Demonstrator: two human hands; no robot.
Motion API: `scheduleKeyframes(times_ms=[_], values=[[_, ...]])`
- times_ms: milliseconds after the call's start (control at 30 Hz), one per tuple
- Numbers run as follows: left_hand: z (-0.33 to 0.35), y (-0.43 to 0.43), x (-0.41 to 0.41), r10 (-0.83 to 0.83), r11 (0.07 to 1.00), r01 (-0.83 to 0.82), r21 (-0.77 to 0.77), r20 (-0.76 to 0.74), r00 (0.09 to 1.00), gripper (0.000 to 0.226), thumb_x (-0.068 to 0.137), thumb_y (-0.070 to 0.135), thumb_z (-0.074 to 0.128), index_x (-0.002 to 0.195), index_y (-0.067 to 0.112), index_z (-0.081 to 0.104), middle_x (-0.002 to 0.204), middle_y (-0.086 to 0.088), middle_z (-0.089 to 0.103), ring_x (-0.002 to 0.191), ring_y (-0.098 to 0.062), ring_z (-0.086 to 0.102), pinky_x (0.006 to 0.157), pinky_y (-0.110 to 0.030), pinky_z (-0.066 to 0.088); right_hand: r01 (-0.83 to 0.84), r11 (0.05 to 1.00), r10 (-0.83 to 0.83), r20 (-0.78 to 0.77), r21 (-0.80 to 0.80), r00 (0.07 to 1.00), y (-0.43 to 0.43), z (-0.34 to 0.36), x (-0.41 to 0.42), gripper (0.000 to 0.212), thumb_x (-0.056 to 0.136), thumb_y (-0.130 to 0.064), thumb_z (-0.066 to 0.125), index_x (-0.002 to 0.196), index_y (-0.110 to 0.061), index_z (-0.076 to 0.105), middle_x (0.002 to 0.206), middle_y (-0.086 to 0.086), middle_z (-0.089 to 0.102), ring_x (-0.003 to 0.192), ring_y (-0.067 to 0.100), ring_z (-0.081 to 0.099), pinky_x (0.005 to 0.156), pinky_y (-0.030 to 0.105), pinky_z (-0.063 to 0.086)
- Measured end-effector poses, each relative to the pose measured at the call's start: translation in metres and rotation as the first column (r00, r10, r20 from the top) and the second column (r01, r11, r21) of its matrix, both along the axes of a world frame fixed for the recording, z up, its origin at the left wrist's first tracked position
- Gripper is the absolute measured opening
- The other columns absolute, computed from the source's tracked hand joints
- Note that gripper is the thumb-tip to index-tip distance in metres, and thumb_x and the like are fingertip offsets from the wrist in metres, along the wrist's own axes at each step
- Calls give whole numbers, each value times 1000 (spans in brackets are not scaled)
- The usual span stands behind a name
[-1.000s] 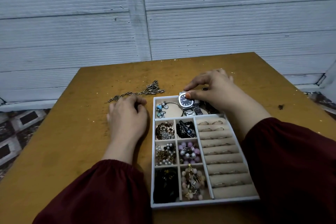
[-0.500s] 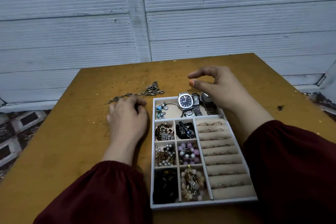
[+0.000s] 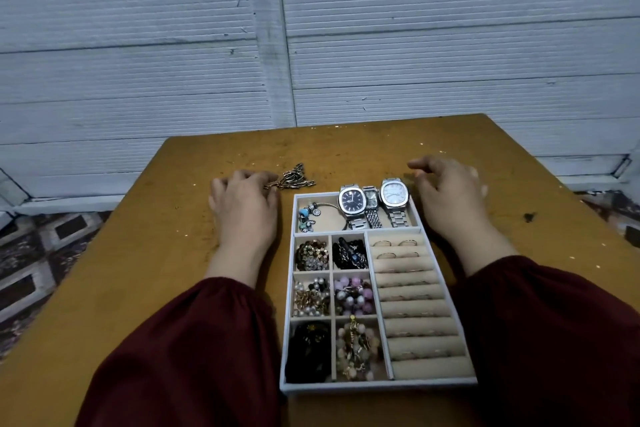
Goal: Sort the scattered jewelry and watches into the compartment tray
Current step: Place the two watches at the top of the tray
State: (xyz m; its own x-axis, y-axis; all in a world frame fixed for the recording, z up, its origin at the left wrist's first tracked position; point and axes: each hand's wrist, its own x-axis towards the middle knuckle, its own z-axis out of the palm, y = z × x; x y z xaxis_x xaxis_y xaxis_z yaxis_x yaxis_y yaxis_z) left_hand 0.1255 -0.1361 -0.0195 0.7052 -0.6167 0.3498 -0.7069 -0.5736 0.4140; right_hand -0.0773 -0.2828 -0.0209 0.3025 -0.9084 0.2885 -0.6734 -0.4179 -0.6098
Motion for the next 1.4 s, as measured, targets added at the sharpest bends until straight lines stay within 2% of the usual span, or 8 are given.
scheduleKeyframes(times_ms=[100, 367, 567, 733, 1000, 1167, 1300, 1400], values=[[-1, -6, 8, 1, 997, -1, 80, -8, 1000, 31, 97, 36, 49, 124, 29, 61, 130, -3, 53, 120, -32, 33, 95, -40, 27, 31, 996, -25, -67, 80, 997, -2, -5, -1, 29, 99, -25, 40, 118, -30, 61, 129, 2, 57, 126, 32, 35, 100, 41, 25], [2, -15, 11, -45, 982, 41, 185, 17, 999, 31, 95, 43, 49, 121, 34, 62, 127, 0, 55, 121, -31, 31, 93, -40, 25, 27, 999, -22, -178, 25, 984, 4, -3, 0, 32, 97, -16, 41, 119, -30, 61, 132, 2, 53, 125, 32, 34, 97, 38, 25], [2, -21, 9, -102, 955, 40, 295, 198, 975, 29, 97, 38, 45, 117, 28, 63, 123, 0, 59, 119, -30, 32, 88, -40, 24, 22, 1000, -18, -214, 16, 977, 6, -2, -1, 31, 97, -17, 43, 118, -30, 61, 132, 1, 53, 125, 31, 34, 98, 39, 25], [-1, -24, 8, -121, 936, 6, 351, 306, 944, 27, 97, 23, 43, 116, 21, 62, 119, -2, 60, 119, -30, 36, 89, -41, 27, 23, 1000, -21, -223, 5, 975, 7, -3, -1, 30, 96, -18, 44, 118, -30, 61, 131, 1, 53, 124, 32, 35, 98, 39, 25], [5, -17, 9, -150, 909, 6, 416, 314, 938, 27, 99, 25, 40, 116, 17, 59, 120, -4, 59, 118, -30, 37, 89, -41, 28, 34, 999, -28, -159, 35, 987, 8, -3, -4, 31, 94, -14, 45, 115, -29, 62, 127, 2, 56, 124, 31, 35, 99, 38, 25], [14, -11, 6, -203, 883, 38, 468, 308, 929, 33, 97, 41, 43, 118, 22, 60, 121, -3, 58, 120, -29, 38, 92, -42, 29, 36, 999, -30, -160, 36, 987, 8, -2, -6, 32, 93, -12, 45, 114, -29, 62, 126, 2, 57, 123, 32, 36, 96, 39, 27], [13, -6, 4, -204, 870, 18, 493, 325, 923, 33, 98, 38, 42, 119, 20, 59, 122, -4, 58, 119, -30, 39, 92, -42, 29, 50, 998, -45, -144, 36, 989, 13, -1, -10, 32, 93, -11, 45, 113, -29, 63, 126, 1, 57, 124, 31, 35, 96, 39, 27], [14, 0, 3, -142, 897, 36, 440, 212, 967, 33, 99, 40, 41, 117, 18, 58, 121, -6, 59, 121, -31, 38, 95, -44, 29, 49, 998, -42, -143, 43, 989, 20, -2, -15, 32, 93, -11, 45, 113, -30, 62, 126, 2, 57, 124, 32, 35, 96, 39, 26]])
